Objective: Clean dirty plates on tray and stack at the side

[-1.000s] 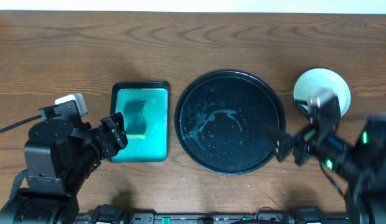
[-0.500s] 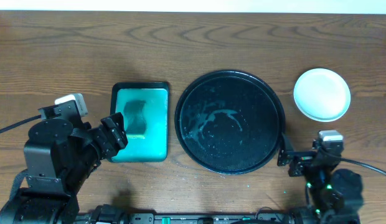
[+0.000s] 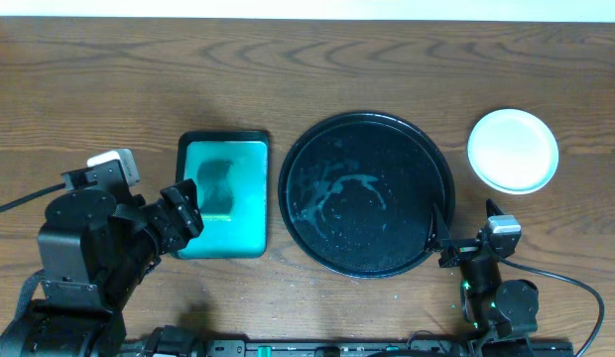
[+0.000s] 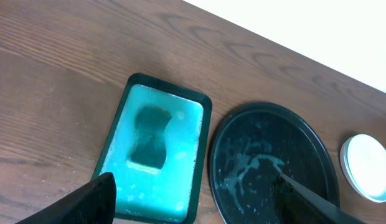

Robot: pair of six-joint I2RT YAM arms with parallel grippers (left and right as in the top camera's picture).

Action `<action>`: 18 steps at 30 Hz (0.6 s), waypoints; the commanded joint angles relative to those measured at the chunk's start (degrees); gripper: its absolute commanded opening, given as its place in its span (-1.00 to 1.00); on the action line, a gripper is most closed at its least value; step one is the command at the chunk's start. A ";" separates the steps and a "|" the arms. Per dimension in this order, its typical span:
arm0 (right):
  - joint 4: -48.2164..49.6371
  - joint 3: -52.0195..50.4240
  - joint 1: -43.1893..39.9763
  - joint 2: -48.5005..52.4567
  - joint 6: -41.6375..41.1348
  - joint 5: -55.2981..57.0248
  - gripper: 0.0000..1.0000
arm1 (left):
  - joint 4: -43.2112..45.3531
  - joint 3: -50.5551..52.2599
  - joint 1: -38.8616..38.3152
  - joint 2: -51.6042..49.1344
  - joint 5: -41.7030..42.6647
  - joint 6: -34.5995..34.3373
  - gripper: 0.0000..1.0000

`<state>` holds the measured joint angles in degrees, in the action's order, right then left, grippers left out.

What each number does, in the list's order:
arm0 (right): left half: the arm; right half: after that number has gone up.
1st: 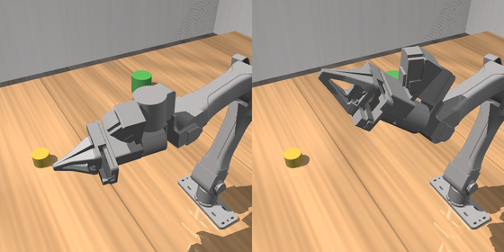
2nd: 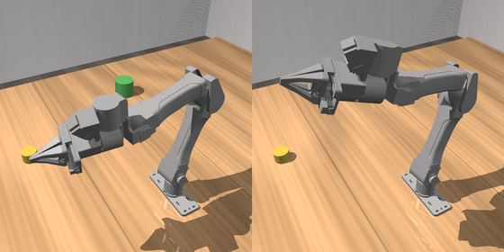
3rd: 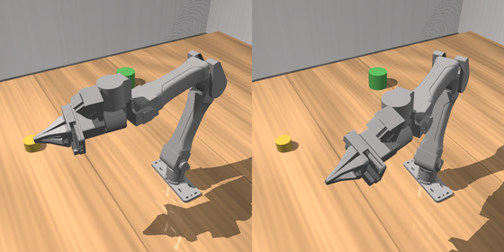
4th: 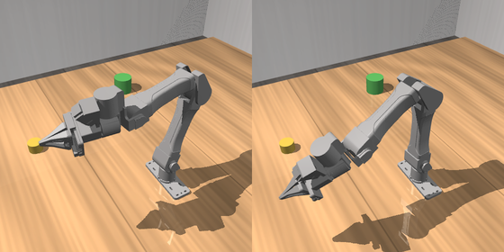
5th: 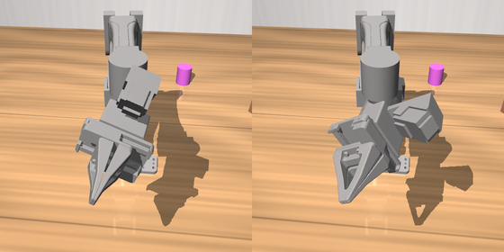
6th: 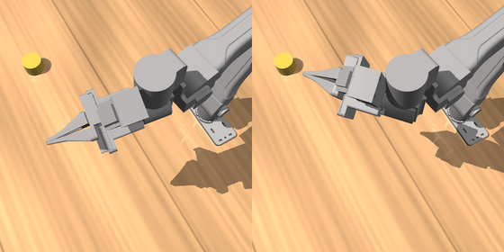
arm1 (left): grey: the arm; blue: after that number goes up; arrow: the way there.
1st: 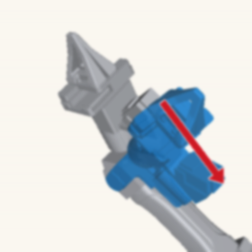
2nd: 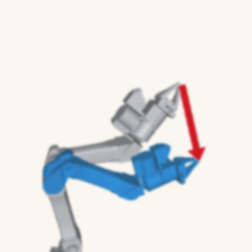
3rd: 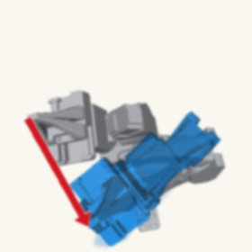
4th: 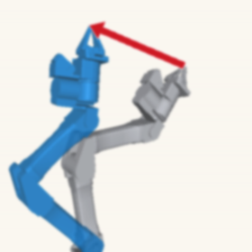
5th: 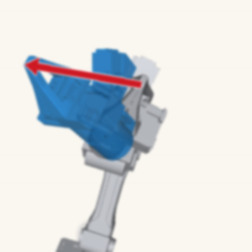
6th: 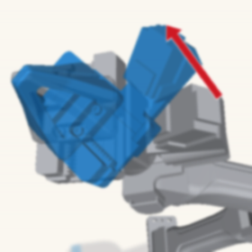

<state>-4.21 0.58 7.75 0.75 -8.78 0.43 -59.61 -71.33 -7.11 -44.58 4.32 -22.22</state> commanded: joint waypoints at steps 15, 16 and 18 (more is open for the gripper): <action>0.07 -0.26 0.55 -0.42 -0.85 -0.07 0.99 | 0.07 -0.57 0.20 -0.02 -0.46 0.79 0.60; 0.07 -0.26 0.55 -0.42 -0.85 -0.07 0.98 | 0.07 -0.57 0.20 -0.02 -0.46 0.79 0.60; 0.07 -0.26 0.55 -0.42 -0.85 -0.07 0.99 | -0.33 -0.35 0.20 0.00 -0.70 1.03 0.60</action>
<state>-4.19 0.58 7.75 0.71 -8.78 0.45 -59.61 -71.33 -7.11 -44.58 4.32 -22.20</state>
